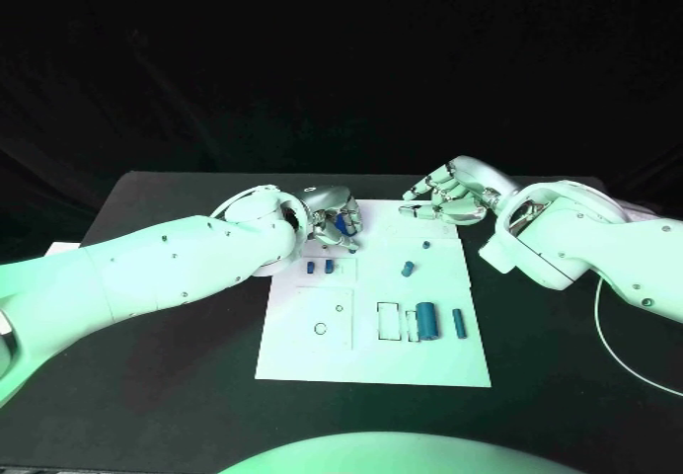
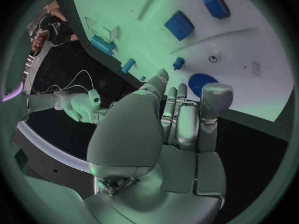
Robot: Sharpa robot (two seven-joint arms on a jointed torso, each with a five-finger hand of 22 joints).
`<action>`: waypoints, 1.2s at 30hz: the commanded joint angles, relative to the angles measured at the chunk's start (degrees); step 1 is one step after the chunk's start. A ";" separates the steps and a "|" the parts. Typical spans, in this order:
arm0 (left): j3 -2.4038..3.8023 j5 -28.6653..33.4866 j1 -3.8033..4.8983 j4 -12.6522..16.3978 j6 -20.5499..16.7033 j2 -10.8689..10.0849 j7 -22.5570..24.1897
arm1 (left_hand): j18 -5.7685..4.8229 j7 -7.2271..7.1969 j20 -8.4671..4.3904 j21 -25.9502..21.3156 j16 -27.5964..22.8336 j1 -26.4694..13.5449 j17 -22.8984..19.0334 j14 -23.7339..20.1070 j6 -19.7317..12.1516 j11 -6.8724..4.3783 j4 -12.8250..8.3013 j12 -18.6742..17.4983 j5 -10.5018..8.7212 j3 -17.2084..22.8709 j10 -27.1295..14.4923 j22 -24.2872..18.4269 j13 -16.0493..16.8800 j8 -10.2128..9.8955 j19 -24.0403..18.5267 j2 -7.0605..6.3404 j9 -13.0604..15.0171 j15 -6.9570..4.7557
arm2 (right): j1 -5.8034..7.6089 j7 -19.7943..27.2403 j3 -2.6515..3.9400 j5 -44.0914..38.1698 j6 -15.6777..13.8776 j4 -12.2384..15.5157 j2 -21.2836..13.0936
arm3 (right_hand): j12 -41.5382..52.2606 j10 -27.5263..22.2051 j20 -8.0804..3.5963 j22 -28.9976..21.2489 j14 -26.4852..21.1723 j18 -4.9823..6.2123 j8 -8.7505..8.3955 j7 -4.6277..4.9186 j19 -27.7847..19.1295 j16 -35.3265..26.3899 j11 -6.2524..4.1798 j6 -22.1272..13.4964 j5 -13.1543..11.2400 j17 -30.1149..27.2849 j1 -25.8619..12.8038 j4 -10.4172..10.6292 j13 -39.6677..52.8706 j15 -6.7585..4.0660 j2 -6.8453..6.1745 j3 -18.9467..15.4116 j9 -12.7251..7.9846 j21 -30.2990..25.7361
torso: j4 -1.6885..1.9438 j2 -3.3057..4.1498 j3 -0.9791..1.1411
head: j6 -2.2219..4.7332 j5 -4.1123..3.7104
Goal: Assemble the parts on the task board
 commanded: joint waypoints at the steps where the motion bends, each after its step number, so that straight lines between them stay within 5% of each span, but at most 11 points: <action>1: 0.01 -7.49 -0.06 -0.57 3.66 0.78 -1.37 | -0.90 -0.09 0.06 1.45 0.26 -0.57 -0.17 1.65 1.08 -0.11 0.10 -0.55 0.13 -0.05 1.24 1.46 -0.51 -0.43 0.64 0.04 -0.34 -0.52 | -0.04 0.27 0.00 -0.19 0.72 0.04 0.09 | -0.03 -0.50 0.10 0.00 2.95 0.60 0.18 -0.14 -0.39 -0.26 0.04 0.30 0.22 0.33 0.47 -0.05 0.02 -0.03 0.21 -0.29 0.08 -0.18 | -0.03 -0.04 0.03 | -0.05 -0.01; 26: -0.04 -10.77 -0.28 -2.52 10.41 3.55 -5.92 | -1.90 -0.39 -0.53 7.11 -0.67 1.23 -4.20 1.58 5.17 -0.72 -1.03 -4.02 0.29 4.36 6.35 7.24 -2.38 -2.61 2.06 0.98 -1.97 -1.17 | -0.05 0.31 0.00 -0.20 0.75 0.11 0.14 | -0.02 -0.50 0.10 0.02 2.95 0.60 0.18 -0.14 -0.38 -0.26 0.03 0.30 0.29 0.33 0.58 -0.06 0.01 -0.03 0.28 -0.31 0.08 -0.18 | 0.06 -0.05 0.03 | -0.35 -0.51; 36: -0.04 -10.73 -0.62 -3.34 10.10 4.24 -5.41 | -2.19 -0.52 -0.72 8.68 -0.29 0.92 -4.91 1.54 7.03 -1.01 -2.07 -5.69 0.22 8.29 8.88 9.02 -2.36 -3.47 2.18 0.85 -2.54 -1.39 | -0.05 0.36 0.00 -0.20 0.80 0.11 0.24 | -0.02 -0.50 0.10 0.02 2.95 0.60 0.18 -0.14 -0.38 -0.26 0.03 0.30 0.29 0.33 0.58 -0.06 0.01 -0.03 0.28 -0.31 0.08 -0.18 | 0.01 -0.05 0.03 | -0.36 -0.55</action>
